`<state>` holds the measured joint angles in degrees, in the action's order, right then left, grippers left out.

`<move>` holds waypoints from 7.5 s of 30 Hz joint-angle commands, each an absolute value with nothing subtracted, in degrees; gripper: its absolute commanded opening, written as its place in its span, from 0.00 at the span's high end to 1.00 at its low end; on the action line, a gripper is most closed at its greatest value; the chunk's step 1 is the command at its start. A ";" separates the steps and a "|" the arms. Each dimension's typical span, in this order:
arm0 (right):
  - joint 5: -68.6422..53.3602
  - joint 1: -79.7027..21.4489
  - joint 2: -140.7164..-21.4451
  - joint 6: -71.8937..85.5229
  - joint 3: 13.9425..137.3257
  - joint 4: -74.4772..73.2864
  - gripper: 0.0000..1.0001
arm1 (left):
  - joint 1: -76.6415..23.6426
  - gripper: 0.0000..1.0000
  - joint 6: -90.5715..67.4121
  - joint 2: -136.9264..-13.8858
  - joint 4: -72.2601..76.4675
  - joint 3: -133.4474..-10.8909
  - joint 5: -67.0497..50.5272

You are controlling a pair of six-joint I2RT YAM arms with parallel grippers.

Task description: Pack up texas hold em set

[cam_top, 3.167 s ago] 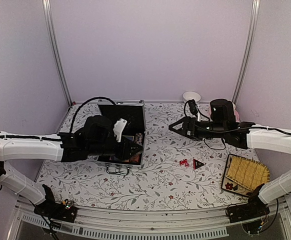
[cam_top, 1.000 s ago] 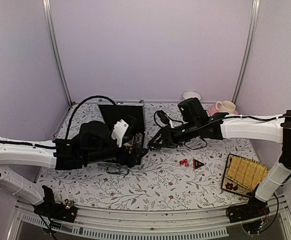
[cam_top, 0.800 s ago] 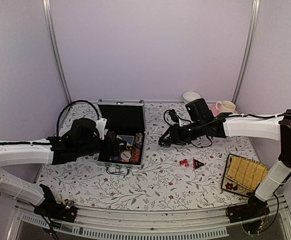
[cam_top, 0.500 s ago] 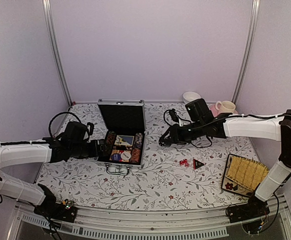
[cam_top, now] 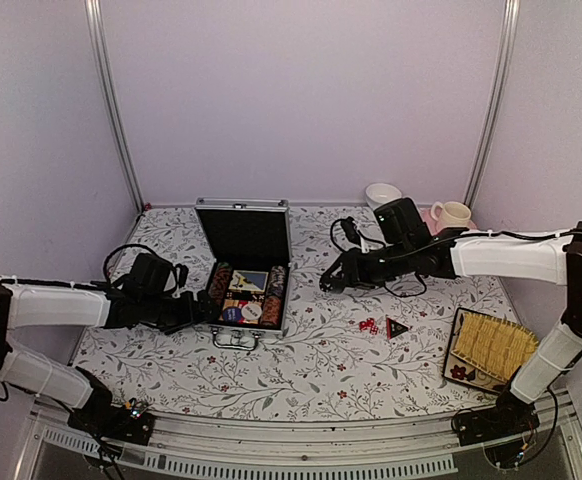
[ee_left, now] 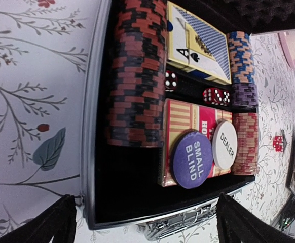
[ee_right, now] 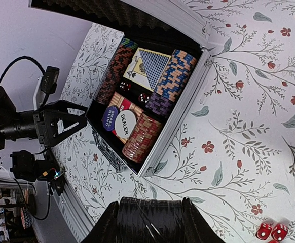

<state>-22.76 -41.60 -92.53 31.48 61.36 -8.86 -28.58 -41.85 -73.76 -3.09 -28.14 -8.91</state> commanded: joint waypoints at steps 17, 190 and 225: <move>-18.82 -41.77 -87.24 33.01 57.92 -7.21 0.86 | -41.39 0.04 -37.31 -92.78 8.52 -41.29 -16.68; -7.68 -39.37 -108.70 44.14 64.07 1.64 0.44 | -19.97 0.03 -4.04 -66.75 -15.69 -55.55 14.13; -16.45 -46.84 -111.56 44.47 65.06 1.99 0.43 | -20.00 0.03 -4.04 -66.62 -15.91 -55.70 14.24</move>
<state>-12.56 -43.83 -110.56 43.92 62.85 2.04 -20.43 -4.49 -66.87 -16.60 -56.25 14.39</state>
